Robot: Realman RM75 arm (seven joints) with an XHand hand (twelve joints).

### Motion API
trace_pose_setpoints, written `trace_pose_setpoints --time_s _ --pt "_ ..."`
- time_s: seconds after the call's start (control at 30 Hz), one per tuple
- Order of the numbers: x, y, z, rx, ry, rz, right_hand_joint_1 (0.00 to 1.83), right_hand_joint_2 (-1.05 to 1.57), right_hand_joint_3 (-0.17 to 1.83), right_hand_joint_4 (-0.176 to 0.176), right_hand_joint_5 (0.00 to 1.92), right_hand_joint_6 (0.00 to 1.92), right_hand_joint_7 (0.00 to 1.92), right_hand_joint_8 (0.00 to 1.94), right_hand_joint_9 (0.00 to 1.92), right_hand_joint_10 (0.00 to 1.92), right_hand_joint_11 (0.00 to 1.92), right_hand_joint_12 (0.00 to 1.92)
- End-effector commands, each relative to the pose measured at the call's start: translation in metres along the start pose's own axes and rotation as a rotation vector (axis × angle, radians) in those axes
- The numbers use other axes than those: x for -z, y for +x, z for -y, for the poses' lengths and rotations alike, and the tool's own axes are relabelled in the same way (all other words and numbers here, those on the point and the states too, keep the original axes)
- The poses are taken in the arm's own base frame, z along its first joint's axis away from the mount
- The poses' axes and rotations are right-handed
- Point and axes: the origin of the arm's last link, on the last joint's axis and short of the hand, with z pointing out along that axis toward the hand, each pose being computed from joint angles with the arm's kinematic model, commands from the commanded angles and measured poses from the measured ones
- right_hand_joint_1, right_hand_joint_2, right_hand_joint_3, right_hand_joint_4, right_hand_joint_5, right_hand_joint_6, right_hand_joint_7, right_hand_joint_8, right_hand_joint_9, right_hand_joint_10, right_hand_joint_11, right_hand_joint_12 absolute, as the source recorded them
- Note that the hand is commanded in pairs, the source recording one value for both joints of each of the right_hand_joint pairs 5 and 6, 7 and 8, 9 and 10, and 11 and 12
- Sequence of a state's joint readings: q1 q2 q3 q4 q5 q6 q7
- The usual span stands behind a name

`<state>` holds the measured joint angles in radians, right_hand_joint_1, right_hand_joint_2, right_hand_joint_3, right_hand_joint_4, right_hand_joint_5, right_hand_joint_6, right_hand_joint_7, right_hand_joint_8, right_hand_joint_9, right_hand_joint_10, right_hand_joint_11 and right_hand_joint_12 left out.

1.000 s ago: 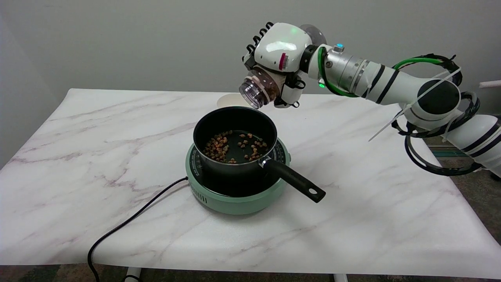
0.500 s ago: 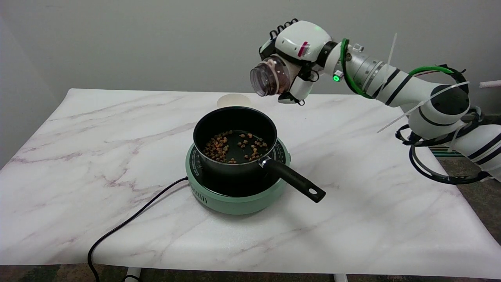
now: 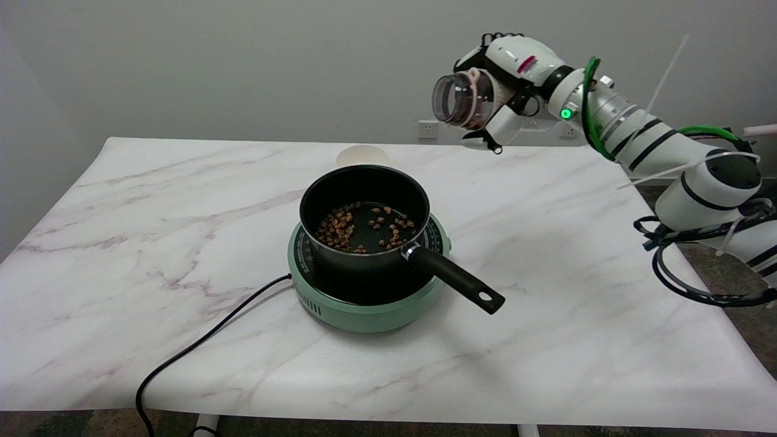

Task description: Place the bottle onto the table.

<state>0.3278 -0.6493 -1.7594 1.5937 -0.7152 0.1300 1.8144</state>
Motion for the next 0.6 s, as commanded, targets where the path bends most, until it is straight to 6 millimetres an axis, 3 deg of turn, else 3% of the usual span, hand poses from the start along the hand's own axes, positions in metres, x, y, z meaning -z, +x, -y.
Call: trace_pose_setpoints --time_s 0.03,0.6 --pt "0.057 -0.012 -0.082 -0.361 -0.262 -0.064 1.47 1.03 0.88 0.000 1.92 1.92 1.92 1.92 1.35 1.35 1.22 1.22" --pt "0.109 -0.036 -0.141 -0.674 -0.332 -0.159 1.47 1.06 0.85 0.000 1.92 1.92 1.92 1.92 1.37 1.37 1.22 1.22"
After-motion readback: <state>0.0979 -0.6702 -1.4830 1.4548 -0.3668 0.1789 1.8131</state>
